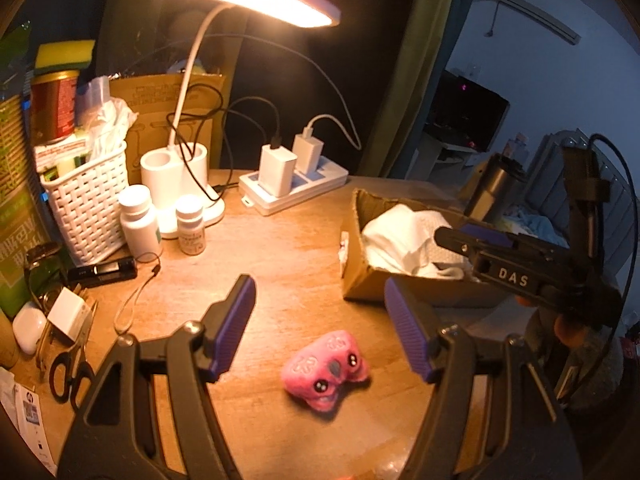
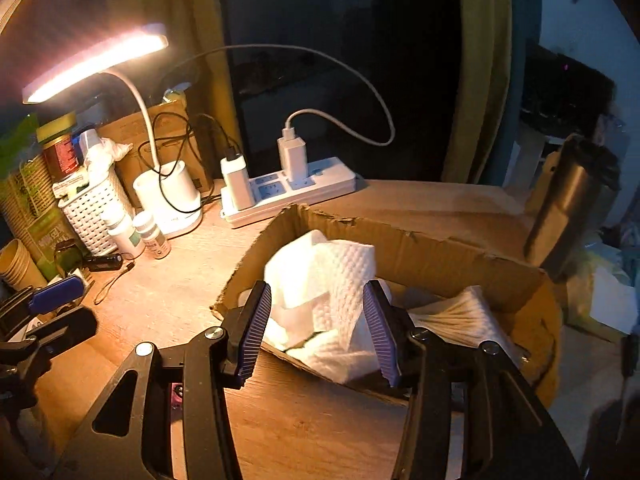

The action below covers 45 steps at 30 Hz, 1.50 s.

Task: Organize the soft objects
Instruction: 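Move both tools back to the desk and grasp the bubble-wrap bundle with the right tool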

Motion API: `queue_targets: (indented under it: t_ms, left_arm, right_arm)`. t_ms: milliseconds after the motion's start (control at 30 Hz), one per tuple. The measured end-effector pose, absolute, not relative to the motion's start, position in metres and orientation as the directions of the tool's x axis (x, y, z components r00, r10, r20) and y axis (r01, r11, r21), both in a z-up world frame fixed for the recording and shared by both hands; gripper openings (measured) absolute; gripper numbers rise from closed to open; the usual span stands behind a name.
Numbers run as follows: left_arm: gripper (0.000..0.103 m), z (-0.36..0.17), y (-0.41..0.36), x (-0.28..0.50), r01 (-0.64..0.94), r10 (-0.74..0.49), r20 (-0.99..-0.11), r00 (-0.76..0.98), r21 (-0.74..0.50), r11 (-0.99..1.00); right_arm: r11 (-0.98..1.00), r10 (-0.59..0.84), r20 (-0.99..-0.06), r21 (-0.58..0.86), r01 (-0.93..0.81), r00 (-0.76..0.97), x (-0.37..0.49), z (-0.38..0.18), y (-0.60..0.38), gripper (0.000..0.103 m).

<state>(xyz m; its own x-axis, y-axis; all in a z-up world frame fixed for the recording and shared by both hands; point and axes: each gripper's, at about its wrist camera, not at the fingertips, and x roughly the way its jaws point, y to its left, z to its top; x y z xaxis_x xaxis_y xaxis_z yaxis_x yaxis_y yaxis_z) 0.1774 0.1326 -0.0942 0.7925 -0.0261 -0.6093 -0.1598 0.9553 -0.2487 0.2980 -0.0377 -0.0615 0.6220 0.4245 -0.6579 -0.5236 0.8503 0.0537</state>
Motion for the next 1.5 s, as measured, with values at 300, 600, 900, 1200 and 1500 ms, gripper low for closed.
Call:
queue_targets:
  t_ms: [300,600,900,1200,1500]
  left_arm:
    - [0.069,-0.087,0.126,0.154,-0.144,-0.034,-0.593,0.805,-0.250,0.957]
    - [0.069,-0.081,0.121,0.129,-0.131,-0.040,-0.571,0.820,-0.255,0.958]
    - [0.069,-0.085,0.115,0.103,-0.122,-0.046,-0.564,0.824,-0.257,0.959]
    - [0.069,-0.095,0.107,0.075,-0.117,-0.053,-0.570,0.820,-0.258,0.959]
    - [0.069,-0.115,0.109,0.054,-0.127,-0.058,-0.591,0.805,-0.266,0.956]
  right_arm:
    - [0.857,0.410,-0.644,0.029,-0.514,0.647,0.274,-0.054,-0.047,0.054]
    - [0.855,0.413,-0.628,0.019,-0.518,0.660,0.246,-0.046,-0.051,0.054]
    - [0.849,0.427,-0.623,0.026,-0.528,0.656,0.209,-0.048,-0.055,0.054]
    - [0.838,0.439,-0.631,0.029,-0.545,0.640,0.167,-0.060,-0.056,0.054]
    - [0.821,0.440,-0.665,0.025,-0.570,0.604,0.130,-0.084,-0.047,0.054]
